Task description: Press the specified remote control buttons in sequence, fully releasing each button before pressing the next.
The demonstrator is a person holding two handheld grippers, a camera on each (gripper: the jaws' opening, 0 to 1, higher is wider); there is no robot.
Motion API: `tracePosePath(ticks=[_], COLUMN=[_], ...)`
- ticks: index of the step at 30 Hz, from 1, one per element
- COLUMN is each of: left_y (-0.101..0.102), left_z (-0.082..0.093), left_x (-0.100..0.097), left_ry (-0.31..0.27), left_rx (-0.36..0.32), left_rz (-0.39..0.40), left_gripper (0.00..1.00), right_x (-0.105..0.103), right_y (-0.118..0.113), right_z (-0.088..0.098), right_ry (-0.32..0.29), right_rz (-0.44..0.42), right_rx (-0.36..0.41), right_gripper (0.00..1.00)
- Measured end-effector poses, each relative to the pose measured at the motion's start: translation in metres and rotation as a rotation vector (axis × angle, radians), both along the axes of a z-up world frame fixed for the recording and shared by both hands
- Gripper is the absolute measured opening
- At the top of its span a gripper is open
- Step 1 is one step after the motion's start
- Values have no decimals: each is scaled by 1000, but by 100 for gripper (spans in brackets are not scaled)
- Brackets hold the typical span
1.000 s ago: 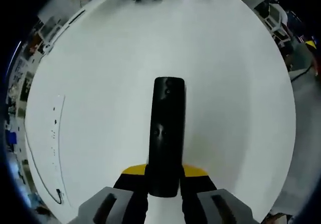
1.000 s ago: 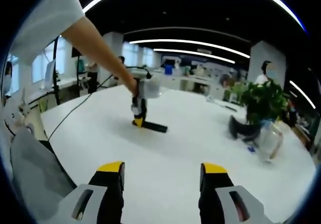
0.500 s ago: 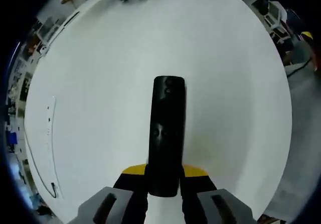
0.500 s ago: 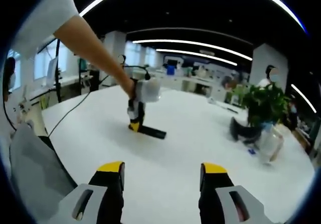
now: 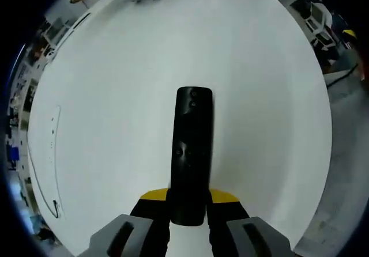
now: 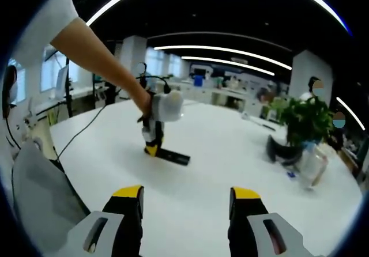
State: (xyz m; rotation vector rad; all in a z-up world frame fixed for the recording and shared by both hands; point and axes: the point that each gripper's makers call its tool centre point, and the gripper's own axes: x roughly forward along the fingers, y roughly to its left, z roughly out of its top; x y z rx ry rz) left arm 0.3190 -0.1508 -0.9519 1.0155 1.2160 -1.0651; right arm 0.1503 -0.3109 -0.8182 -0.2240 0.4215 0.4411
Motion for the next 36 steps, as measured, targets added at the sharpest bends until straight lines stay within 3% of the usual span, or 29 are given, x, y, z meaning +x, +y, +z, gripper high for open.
tracePosePath(ticks=[25, 29, 36], left_y=[-5, -4, -6], left_z=[-4, -4, -3], left_x=[-56, -64, -78], left_ry=[0, -1, -7], left_rx=[26, 17, -6], left_rz=[3, 43, 45], left_gripper=[23, 23, 23], right_x=[-4, -4, -5], right_y=[0, 1, 3], right_z=[-3, -2, 0], right_ry=[5, 7, -4], right_rz=[6, 7, 12], right_rx=[16, 29, 31], right_gripper=[56, 57, 57])
